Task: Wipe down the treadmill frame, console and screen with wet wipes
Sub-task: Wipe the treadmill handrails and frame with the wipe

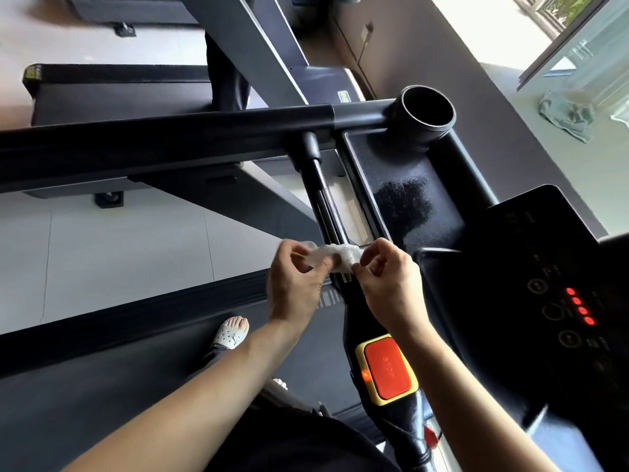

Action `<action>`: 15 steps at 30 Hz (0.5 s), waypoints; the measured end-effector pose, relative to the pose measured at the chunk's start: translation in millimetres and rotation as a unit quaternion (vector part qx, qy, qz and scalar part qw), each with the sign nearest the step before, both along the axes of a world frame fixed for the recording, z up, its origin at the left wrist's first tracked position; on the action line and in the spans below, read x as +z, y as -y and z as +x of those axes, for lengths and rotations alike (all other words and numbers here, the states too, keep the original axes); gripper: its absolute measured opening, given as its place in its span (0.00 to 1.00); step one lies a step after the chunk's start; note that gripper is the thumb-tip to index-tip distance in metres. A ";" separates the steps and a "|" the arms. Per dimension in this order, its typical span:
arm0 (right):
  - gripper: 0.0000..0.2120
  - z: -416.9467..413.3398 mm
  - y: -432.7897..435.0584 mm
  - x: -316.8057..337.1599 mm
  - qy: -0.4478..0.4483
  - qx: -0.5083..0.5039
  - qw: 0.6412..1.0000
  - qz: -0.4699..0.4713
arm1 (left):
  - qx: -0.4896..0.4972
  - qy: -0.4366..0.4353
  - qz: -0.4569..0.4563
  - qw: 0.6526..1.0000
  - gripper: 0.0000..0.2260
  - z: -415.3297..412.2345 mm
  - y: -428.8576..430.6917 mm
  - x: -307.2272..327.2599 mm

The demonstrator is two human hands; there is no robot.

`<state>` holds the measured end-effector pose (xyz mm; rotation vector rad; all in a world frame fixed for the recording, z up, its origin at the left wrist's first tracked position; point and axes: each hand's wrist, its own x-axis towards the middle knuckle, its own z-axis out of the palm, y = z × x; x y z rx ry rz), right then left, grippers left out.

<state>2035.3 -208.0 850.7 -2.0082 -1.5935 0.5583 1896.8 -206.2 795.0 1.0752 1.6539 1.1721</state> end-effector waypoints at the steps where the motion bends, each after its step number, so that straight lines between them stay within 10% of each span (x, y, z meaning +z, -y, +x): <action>1: 0.10 0.7 -0.4 -0.3 -0.008 0.000 1.000 -0.003 | -0.030 0.054 -0.026 0.998 0.12 2.4 -1.2 2.1; 7: 0.09 4.0 5.5 -2.0 -0.041 -0.007 0.999 -0.028 | -0.053 0.276 -0.158 0.947 0.10 23.3 -8.2 19.7; 15: 0.09 11.5 20.0 -0.2 -0.076 -0.026 0.997 -0.014 | -0.185 0.299 -0.216 0.911 0.21 30.5 20.5 17.1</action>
